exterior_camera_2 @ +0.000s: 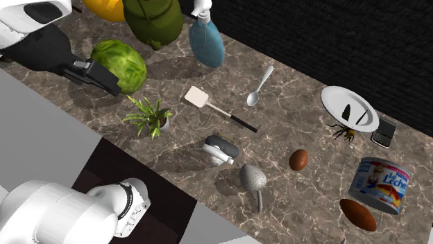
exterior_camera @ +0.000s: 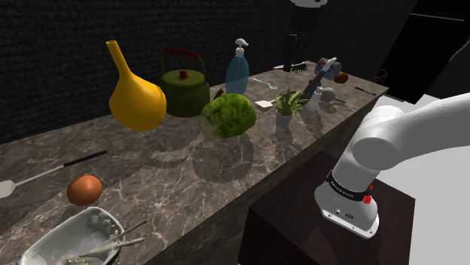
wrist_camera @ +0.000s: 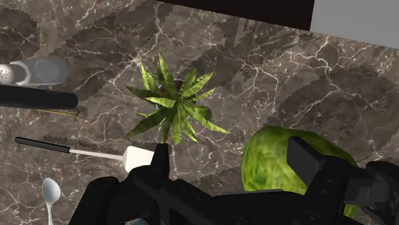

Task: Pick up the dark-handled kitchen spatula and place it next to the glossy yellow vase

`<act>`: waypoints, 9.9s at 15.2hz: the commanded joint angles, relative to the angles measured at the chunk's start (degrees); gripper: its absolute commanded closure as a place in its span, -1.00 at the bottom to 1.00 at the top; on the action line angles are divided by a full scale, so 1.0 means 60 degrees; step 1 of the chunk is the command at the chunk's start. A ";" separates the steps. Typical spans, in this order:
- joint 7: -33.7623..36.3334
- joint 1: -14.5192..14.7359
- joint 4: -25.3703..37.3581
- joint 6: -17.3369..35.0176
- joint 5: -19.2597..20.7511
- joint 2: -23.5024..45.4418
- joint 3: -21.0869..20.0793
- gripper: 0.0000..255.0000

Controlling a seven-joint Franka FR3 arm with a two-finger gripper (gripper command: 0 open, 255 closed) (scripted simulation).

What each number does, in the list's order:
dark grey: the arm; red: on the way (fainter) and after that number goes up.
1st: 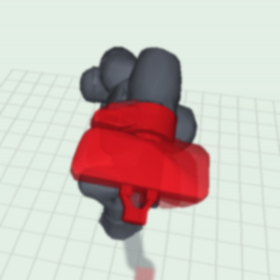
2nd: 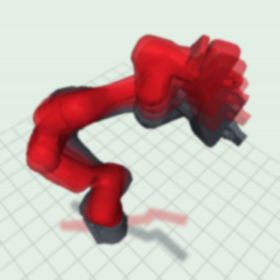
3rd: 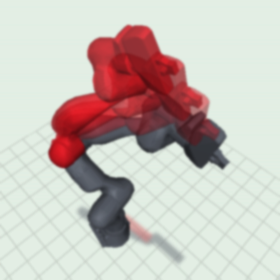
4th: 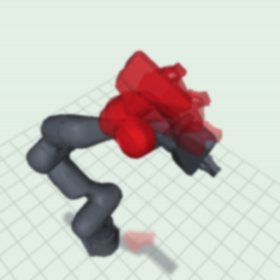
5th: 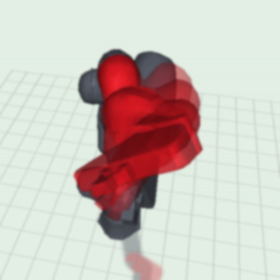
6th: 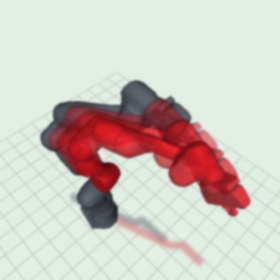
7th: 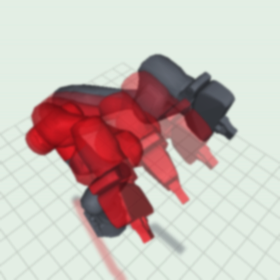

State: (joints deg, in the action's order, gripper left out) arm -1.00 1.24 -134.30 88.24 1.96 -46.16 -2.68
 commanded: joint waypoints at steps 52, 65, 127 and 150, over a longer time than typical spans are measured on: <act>-1.6432 0.3542 -0.0230 0.7290 0.1595 0.6608 0.8631 1.00; -1.5971 0.3390 0.0512 0.5688 0.2243 0.5547 0.8203 1.00; -1.6385 0.3840 0.8579 -0.2171 0.1535 0.5881 0.7172 1.00; -1.0338 0.5505 0.7517 -0.2554 0.0927 0.5182 0.2939 1.00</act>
State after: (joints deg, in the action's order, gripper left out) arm -64.54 33.76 -89.99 73.02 8.04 -15.94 15.83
